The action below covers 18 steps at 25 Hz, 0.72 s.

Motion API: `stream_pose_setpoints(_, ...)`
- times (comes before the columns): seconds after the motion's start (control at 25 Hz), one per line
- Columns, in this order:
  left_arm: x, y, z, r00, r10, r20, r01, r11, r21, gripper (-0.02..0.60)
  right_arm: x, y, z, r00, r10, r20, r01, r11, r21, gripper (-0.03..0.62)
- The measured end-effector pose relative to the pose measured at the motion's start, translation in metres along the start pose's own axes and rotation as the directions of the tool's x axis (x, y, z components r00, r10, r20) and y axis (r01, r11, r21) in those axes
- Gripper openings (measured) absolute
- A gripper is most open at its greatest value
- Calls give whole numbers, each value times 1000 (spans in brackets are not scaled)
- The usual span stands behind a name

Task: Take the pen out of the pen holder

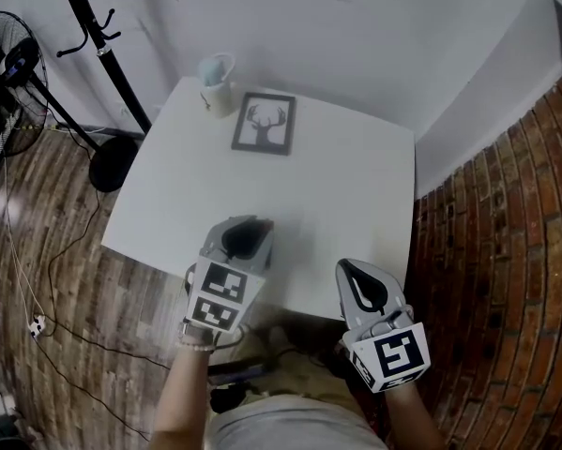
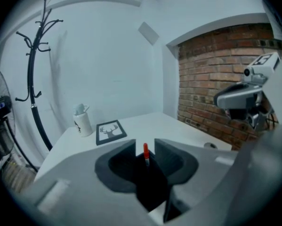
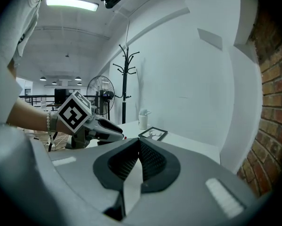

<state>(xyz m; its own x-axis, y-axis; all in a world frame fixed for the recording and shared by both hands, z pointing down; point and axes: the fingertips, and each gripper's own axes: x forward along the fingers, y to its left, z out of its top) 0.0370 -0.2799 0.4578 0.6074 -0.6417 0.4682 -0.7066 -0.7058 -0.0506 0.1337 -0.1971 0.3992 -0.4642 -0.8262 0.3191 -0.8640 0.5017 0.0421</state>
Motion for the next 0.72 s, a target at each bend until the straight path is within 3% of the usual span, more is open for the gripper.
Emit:
stream_pose_setpoints(0.56,21,-4,-7,995,-10,-100,13,999,33,107,-5,-16,-8,1000,-28,-2,28,999,25,3)
stream_pose_setpoints(0.72,23,-2,-9,992,7,-125,1,998,66,39,-4,-16,-9,1000,-27,-4,27,999,29,3)
